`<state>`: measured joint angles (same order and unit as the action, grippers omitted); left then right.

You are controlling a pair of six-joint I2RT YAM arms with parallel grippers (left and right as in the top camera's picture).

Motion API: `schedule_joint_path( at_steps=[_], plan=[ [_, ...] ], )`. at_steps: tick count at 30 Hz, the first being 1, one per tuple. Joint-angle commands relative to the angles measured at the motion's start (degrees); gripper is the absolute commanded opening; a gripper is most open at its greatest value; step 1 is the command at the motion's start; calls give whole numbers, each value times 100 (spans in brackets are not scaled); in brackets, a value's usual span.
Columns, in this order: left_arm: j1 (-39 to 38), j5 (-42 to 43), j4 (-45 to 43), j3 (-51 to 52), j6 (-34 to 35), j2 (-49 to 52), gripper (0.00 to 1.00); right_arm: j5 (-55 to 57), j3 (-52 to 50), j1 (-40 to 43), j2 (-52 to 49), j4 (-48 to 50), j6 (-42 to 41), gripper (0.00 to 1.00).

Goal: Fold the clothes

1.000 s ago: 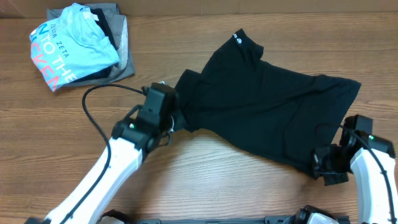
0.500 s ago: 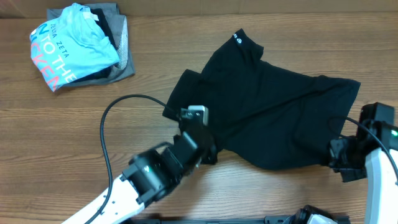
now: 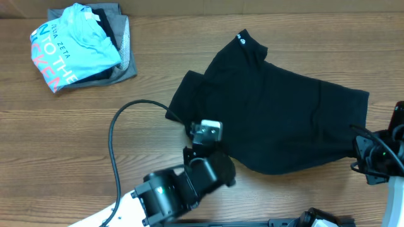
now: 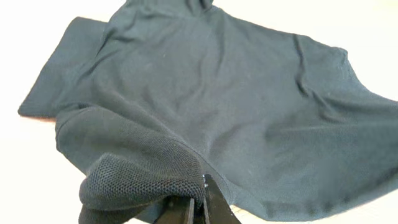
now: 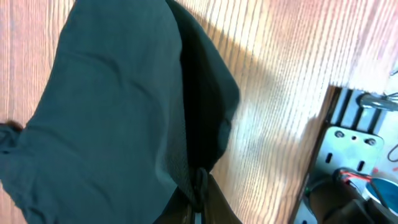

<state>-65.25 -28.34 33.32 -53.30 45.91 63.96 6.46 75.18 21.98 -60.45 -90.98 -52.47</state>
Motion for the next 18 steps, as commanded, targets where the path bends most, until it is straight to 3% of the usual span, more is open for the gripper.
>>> schedule_joint_path(
  at_steps=[1, 9, 18],
  plan=[
    [-404, -658, -13, -216, -114, -118, 4, 201, 243, -11, 83, -190, -9, 4],
    [-1137, -1073, 339, -431, -48, -227, 4, 531, 243, -11, 201, -498, -245, 4],
    [-599, -1115, 479, -446, -48, -46, 4, 507, 240, -11, 216, -376, -155, 4]
  ],
)
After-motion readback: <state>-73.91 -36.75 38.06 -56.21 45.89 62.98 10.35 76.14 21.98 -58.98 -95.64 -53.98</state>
